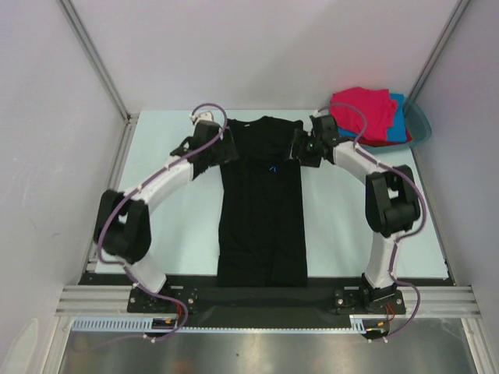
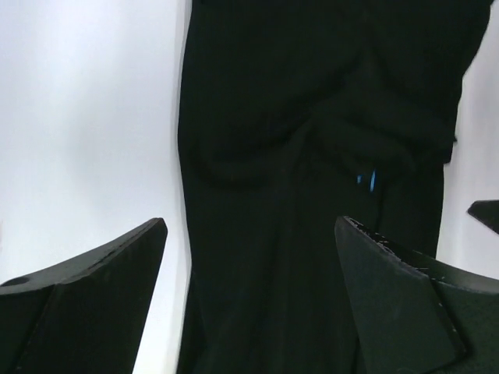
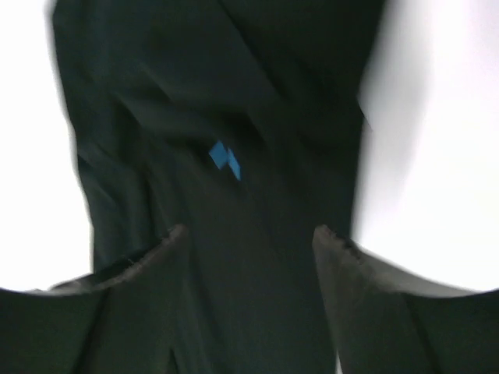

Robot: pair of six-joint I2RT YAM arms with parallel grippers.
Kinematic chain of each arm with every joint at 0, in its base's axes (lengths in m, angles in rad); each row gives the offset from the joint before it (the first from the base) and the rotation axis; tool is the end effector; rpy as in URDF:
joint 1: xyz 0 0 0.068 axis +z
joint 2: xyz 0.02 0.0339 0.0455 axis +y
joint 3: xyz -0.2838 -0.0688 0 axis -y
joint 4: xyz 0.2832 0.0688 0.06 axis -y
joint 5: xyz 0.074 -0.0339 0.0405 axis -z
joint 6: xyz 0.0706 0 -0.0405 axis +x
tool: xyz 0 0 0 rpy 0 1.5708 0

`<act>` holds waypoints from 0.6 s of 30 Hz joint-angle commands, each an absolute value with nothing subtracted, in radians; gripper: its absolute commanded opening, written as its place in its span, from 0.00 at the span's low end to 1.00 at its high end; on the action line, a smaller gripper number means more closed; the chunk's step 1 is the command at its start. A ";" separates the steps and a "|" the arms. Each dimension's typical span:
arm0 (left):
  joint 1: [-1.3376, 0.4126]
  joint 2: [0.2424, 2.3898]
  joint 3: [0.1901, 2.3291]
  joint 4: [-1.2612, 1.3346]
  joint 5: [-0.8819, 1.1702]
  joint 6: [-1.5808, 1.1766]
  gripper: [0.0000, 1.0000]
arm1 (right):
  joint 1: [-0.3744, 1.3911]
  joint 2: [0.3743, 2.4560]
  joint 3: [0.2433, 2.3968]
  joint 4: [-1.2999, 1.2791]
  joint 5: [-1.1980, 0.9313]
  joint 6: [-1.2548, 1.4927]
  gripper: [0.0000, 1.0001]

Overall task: Fold and stack the t-shirts
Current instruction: Fold the tshirt

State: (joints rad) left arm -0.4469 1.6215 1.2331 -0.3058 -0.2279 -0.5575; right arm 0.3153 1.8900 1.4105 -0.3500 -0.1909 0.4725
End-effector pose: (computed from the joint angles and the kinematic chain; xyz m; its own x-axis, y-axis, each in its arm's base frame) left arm 0.3937 -0.1710 0.2539 -0.6295 -0.2698 -0.7287 -0.0809 0.9554 -0.2840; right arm 0.4567 0.1631 0.1998 -0.8184 0.2031 -0.5376 -0.0604 0.8999 0.4319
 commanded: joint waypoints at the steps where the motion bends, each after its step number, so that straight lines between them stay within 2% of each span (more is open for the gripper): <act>1: -0.358 1.739 1.363 -0.253 -0.020 -0.555 0.96 | 0.298 2.023 1.548 -0.253 -0.470 0.443 0.69; 2: -0.342 1.753 1.376 -0.226 0.054 -0.549 0.92 | 0.287 2.049 1.609 -0.230 -0.520 0.462 0.67; 7: -0.337 1.822 1.453 -0.230 0.031 -0.541 0.92 | 0.262 2.161 1.670 -0.016 -0.745 0.656 0.67; 14: -0.336 1.910 1.523 -0.265 0.083 -0.537 0.91 | 0.268 2.237 1.753 -0.041 -0.764 0.700 0.66; 18: -0.336 1.911 1.520 -0.261 0.097 -0.532 0.91 | 0.298 2.220 1.775 -0.176 -0.636 0.586 0.66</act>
